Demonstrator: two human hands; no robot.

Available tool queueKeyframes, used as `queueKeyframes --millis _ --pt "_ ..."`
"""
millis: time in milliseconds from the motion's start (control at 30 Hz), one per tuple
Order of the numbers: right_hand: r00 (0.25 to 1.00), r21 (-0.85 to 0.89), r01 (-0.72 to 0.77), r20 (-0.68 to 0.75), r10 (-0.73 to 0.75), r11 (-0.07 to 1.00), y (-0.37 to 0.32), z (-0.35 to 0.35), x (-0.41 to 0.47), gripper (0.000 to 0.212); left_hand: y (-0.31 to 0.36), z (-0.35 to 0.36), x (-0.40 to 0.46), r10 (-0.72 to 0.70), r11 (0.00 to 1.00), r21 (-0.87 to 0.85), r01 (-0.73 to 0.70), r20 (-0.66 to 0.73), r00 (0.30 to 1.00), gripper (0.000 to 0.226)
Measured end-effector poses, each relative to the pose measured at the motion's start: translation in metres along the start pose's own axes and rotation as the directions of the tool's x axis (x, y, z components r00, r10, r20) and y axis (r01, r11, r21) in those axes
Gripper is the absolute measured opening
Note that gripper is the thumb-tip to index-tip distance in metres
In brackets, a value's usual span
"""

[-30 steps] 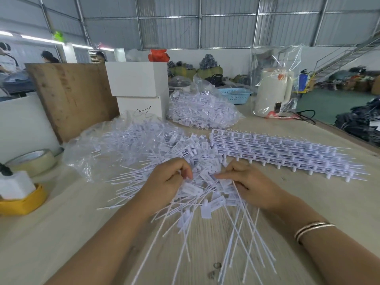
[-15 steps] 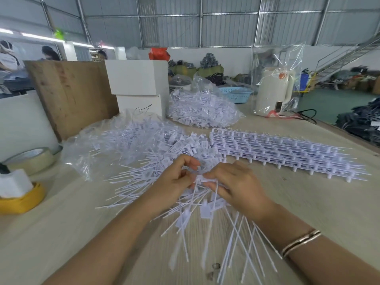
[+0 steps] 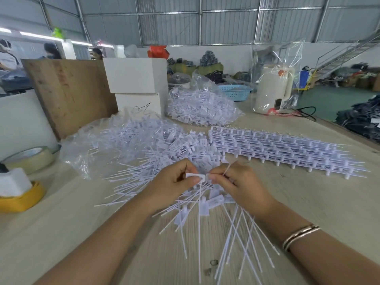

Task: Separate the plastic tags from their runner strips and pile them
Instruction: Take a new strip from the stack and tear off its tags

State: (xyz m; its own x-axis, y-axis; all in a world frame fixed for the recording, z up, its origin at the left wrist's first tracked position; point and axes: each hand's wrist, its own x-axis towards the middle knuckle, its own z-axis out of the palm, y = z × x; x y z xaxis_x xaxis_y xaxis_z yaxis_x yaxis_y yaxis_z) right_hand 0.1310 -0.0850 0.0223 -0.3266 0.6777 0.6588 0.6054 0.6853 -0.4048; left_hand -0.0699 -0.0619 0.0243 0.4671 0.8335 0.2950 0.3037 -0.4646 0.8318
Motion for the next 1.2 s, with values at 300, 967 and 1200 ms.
queueKeyframes --millis 300,967,1200 --pt "0.989 0.292 -0.119 -0.046 0.138 0.949 0.002 -0.014 0.003 0.014 0.003 -0.004 -0.002 0.060 0.998 0.019 -0.060 -0.029 0.998 0.018" --pt "0.987 -0.230 -0.123 0.076 0.144 0.965 0.018 -0.028 0.005 0.043 0.009 0.016 0.007 0.353 0.703 0.705 -0.095 -0.230 0.907 0.030" --pt "0.678 -0.340 -0.595 0.275 0.682 0.728 0.000 -0.078 0.002 0.036 0.031 0.018 -0.011 0.059 0.511 0.858 -0.050 0.023 0.998 0.064"
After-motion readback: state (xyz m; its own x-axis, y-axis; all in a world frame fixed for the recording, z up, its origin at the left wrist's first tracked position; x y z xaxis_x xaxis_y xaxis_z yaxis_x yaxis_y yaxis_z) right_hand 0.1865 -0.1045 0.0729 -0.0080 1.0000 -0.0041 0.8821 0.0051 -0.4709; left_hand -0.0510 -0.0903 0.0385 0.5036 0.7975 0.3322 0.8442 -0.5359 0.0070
